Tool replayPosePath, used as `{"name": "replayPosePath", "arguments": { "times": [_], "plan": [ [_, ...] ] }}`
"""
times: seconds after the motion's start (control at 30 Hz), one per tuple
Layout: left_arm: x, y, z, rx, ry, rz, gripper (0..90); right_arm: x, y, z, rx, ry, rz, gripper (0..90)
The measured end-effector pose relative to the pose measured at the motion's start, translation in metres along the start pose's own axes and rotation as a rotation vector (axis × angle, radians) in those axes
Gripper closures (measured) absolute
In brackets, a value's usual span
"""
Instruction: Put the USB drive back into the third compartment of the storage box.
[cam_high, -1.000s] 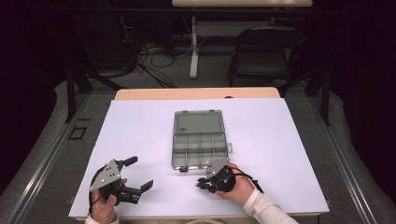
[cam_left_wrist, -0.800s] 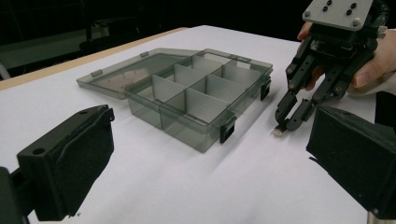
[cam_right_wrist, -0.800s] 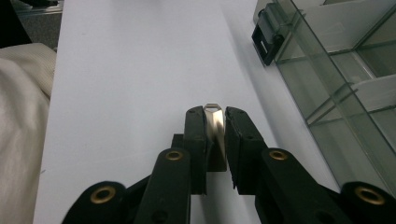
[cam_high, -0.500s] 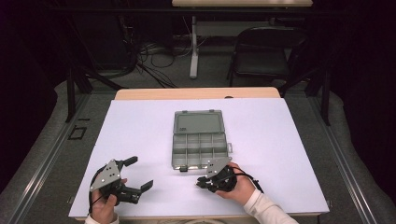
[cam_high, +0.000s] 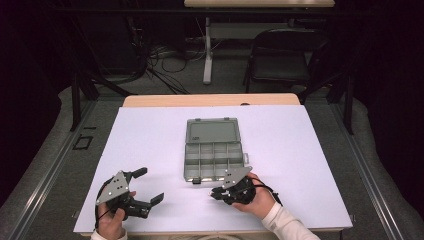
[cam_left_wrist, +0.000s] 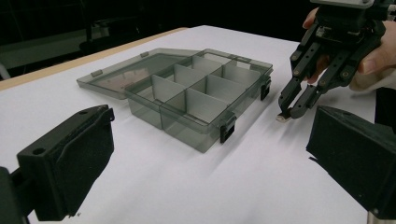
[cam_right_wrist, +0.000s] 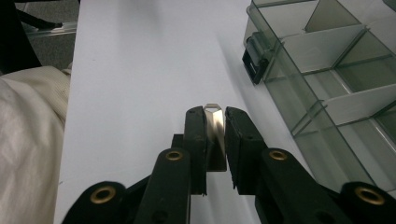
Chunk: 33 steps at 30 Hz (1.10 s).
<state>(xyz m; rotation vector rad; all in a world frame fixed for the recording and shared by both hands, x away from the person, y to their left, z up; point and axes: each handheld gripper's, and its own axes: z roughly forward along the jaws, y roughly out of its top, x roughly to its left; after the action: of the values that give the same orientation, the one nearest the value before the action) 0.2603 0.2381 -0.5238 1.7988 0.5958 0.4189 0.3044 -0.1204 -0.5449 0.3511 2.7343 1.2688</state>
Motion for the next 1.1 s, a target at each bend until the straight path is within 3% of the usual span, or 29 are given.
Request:
{"name": "replayPosePath", "arguments": {
  "times": [1.1],
  "plan": [
    [0.0, 0.0, 0.001, 0.003, -0.003, -0.003, 0.4, -0.008, 0.002, -0.023, -0.088, -0.032, 0.036, 79.3]
  ]
}}
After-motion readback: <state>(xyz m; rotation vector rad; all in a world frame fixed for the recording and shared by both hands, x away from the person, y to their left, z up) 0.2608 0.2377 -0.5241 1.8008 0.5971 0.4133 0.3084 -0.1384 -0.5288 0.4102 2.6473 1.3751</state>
